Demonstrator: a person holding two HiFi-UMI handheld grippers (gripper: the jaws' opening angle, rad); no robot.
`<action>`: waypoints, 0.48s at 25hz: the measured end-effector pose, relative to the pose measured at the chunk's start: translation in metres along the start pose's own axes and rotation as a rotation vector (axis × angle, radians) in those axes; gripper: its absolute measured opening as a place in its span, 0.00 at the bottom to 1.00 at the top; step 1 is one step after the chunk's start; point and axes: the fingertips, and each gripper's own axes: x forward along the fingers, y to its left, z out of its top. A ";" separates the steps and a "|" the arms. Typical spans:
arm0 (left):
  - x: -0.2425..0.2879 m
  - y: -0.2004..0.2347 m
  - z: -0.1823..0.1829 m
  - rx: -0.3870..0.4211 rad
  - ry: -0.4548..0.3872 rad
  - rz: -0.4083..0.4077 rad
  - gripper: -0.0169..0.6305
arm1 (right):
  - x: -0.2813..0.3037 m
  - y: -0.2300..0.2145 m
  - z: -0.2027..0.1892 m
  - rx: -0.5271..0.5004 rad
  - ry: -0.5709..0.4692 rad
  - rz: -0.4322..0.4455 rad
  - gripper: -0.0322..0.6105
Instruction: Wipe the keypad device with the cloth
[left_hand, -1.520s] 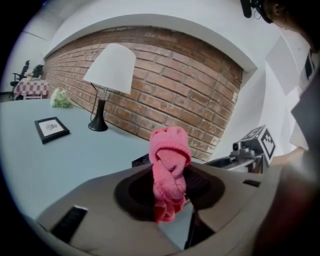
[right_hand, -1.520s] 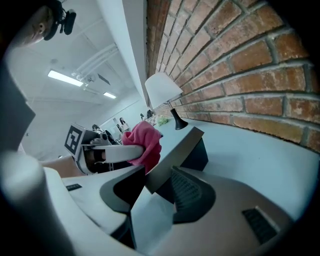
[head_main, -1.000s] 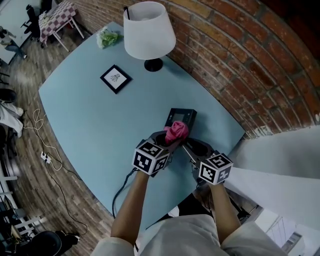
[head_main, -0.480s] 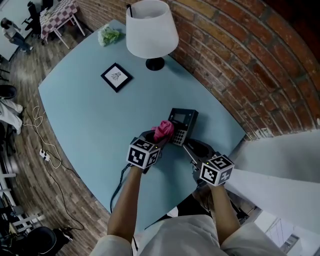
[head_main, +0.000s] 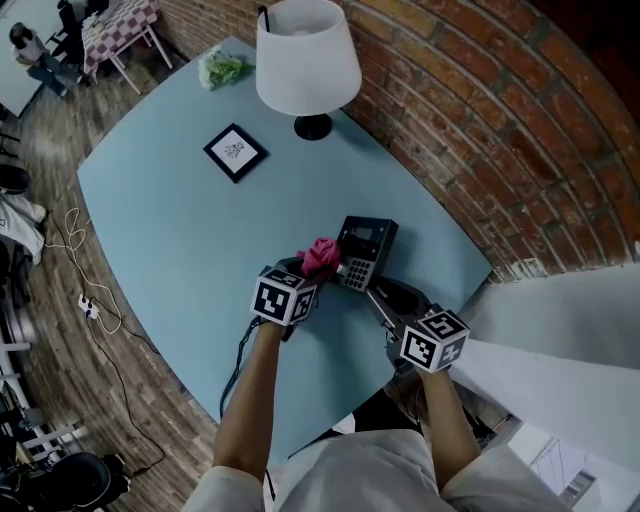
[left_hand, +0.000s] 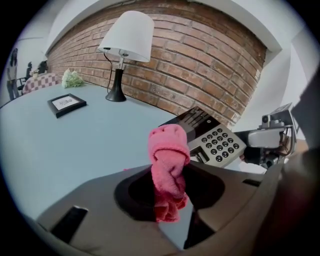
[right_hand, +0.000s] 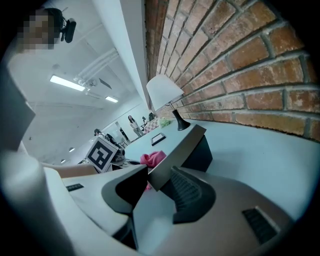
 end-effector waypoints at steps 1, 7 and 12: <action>0.000 0.002 -0.001 -0.010 0.003 0.007 0.29 | 0.000 0.000 0.000 0.000 0.000 -0.001 0.30; 0.001 0.008 -0.004 -0.017 0.019 0.040 0.29 | -0.001 0.000 -0.001 0.007 -0.002 -0.004 0.30; -0.015 0.004 0.004 -0.075 -0.039 0.032 0.29 | -0.003 -0.002 -0.001 0.008 -0.006 -0.035 0.33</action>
